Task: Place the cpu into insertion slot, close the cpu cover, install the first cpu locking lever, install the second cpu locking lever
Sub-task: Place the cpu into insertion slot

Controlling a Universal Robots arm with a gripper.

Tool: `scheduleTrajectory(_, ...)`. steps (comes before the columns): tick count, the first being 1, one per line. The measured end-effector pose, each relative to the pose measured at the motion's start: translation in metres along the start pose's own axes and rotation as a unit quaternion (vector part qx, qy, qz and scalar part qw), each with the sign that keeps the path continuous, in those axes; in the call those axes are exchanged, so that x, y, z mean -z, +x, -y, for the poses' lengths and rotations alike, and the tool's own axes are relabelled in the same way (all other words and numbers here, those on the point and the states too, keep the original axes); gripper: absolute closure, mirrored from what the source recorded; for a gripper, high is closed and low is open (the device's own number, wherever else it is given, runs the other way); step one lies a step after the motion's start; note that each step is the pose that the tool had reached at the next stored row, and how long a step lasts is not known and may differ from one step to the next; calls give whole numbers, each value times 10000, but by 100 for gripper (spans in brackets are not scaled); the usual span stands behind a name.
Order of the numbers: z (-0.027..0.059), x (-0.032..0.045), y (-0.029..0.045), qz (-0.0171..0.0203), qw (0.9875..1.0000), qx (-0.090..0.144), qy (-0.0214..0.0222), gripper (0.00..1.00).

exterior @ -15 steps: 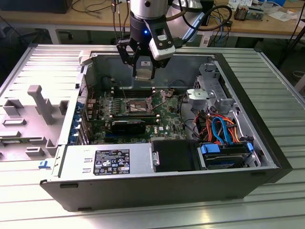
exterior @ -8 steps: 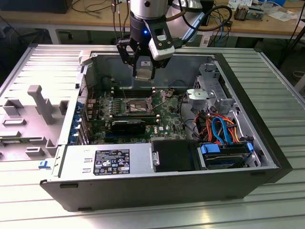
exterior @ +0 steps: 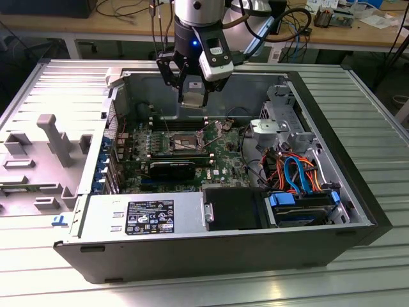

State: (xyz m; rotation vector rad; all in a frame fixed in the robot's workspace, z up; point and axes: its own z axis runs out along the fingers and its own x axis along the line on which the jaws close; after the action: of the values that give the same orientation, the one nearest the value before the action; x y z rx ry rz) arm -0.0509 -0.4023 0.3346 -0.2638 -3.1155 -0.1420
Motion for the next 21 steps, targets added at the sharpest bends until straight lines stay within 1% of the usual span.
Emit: scheduleTrajectory(21, 1, -7, 0, 18, 9998, -200, -4, 45)
